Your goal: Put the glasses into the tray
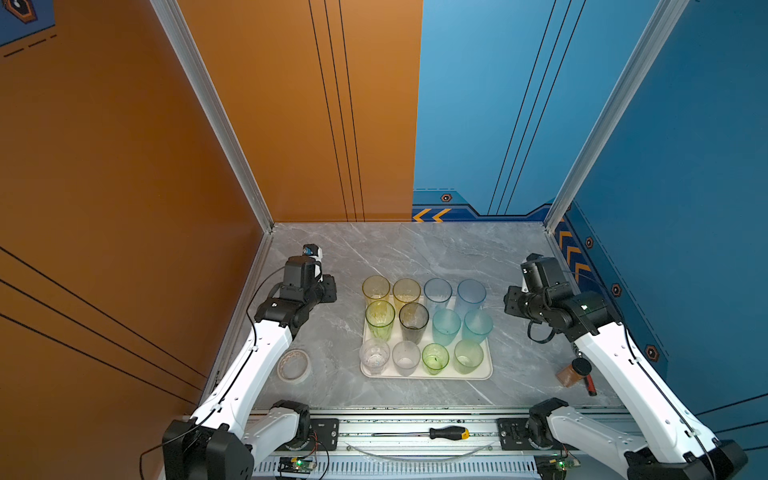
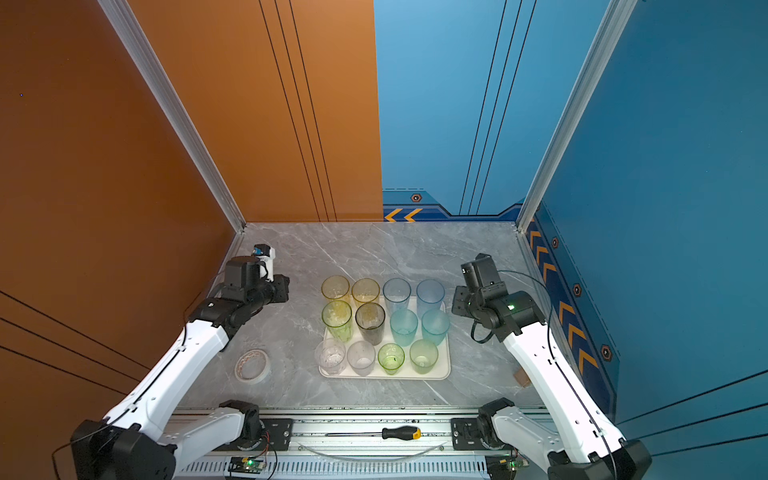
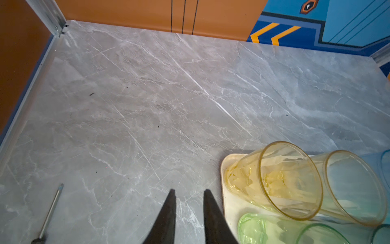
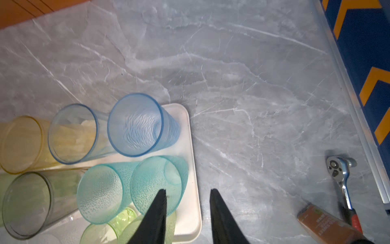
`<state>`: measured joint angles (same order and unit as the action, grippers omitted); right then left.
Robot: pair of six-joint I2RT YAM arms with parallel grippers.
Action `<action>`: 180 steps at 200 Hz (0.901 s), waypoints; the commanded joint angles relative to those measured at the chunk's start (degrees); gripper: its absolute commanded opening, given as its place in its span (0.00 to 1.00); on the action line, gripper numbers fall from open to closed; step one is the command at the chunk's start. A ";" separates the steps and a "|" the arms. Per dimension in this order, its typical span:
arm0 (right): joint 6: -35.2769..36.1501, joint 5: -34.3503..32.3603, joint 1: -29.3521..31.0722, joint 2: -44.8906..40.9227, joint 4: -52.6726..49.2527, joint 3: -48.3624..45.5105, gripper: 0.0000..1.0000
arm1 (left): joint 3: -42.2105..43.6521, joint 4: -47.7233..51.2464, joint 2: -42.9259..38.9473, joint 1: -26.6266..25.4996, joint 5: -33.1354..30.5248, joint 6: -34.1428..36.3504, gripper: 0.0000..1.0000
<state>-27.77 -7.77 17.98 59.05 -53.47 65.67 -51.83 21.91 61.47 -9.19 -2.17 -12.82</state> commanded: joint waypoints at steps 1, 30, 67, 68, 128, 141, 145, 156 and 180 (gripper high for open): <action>2.47 0.45 -3.30 -1.47 6.44 -1.27 0.34 | 0.82 -3.06 -1.27 1.60 -3.53 1.58 0.26; 3.84 1.77 -6.72 -0.92 11.85 -3.13 0.35 | 3.71 -8.05 -1.53 3.16 -5.81 5.90 0.30; 4.74 1.50 -8.28 0.37 18.56 -6.49 0.36 | 15.89 -26.77 -3.37 6.11 -10.83 7.13 0.43; 4.74 1.51 -8.34 0.46 18.70 -6.50 0.36 | 16.33 -27.42 -3.42 6.16 -11.01 7.12 0.43; 5.09 1.84 -10.24 0.81 21.83 -11.17 0.39 | 33.20 -62.08 5.62 7.20 -15.32 6.31 0.98; 5.36 1.27 -10.51 0.58 21.83 -11.65 0.42 | 32.77 -63.11 8.63 7.09 -15.41 8.12 0.98; 5.36 1.00 -10.59 0.53 21.83 -11.82 0.42 | 32.76 -63.32 9.20 7.01 -15.51 8.82 0.98; 5.44 0.44 -10.94 0.33 21.83 -12.16 0.43 | 33.83 -66.91 11.15 7.04 -16.43 9.62 0.97; 5.94 0.34 -11.63 -0.30 21.47 -12.35 0.44 | 37.44 -77.71 17.02 7.11 -16.56 9.61 0.98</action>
<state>-23.31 -6.28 7.11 59.59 -32.75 54.02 -17.61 -42.63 74.26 -2.26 -16.97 -4.73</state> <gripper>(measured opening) 0.431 0.976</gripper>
